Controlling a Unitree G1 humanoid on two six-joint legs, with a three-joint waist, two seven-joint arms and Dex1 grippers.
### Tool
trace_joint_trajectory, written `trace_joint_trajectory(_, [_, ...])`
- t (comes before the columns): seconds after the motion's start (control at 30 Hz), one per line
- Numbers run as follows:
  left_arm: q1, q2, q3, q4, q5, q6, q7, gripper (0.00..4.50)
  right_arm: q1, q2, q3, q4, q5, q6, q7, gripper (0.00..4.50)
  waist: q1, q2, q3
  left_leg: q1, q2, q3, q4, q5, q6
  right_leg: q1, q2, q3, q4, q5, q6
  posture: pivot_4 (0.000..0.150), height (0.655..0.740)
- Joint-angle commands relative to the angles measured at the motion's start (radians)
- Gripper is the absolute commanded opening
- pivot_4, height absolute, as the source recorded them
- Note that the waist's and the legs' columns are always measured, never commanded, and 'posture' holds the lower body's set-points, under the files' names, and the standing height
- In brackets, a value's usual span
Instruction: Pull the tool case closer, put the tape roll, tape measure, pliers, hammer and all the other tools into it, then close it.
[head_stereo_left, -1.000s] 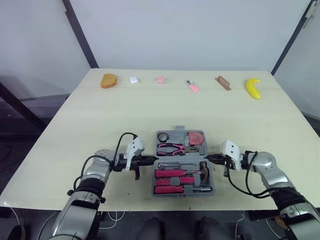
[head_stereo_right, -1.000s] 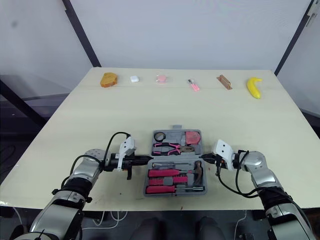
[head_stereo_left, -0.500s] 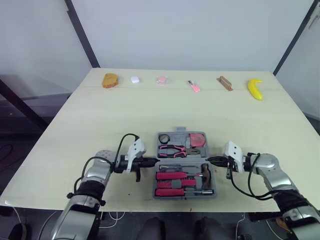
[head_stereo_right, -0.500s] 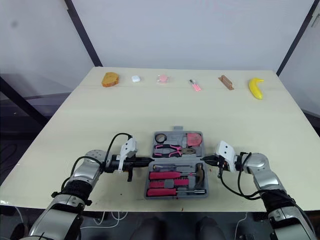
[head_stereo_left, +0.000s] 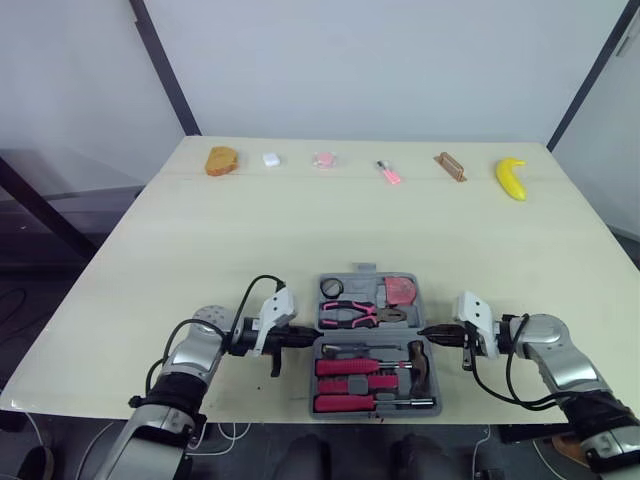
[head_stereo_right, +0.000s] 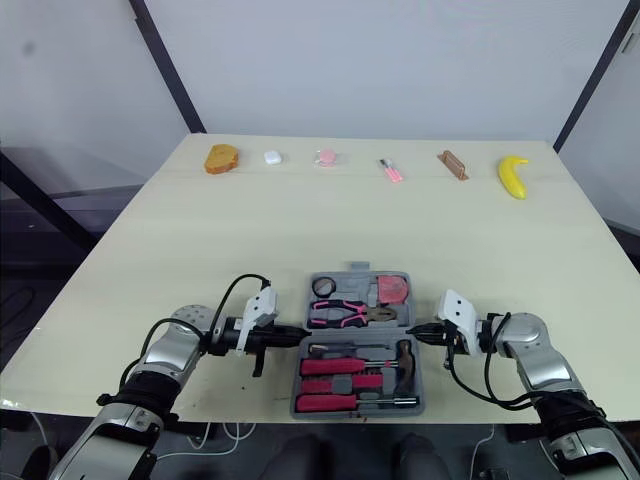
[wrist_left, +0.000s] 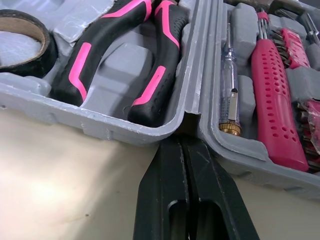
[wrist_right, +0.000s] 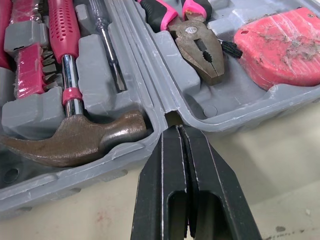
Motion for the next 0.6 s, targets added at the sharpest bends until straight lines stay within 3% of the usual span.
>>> trace_joint_trajectory(0.03, [0.017, -0.020, -0.056, -0.039, 0.003, 0.003, -0.031, 0.00, 0.018, 0.005, 0.020, -0.059, 0.033, 0.015, 0.033, 0.05, 0.000, 0.000, 0.000, 0.000, 0.000, 0.000, 0.000, 0.000, 0.000, 0.000, 0.000, 0.000, 0.000, 0.000, 0.000, 0.150, 0.7400])
trace_joint_trajectory(0.6, [0.014, -0.015, -0.034, -0.015, 0.008, -0.007, 0.002, 0.00, 0.023, -0.007, 0.001, -0.062, 0.025, 0.006, 0.011, 0.05, 0.000, 0.000, 0.000, 0.000, 0.000, 0.000, 0.000, 0.000, 0.000, 0.000, 0.000, 0.000, 0.000, 0.000, 0.000, 0.150, 0.7400])
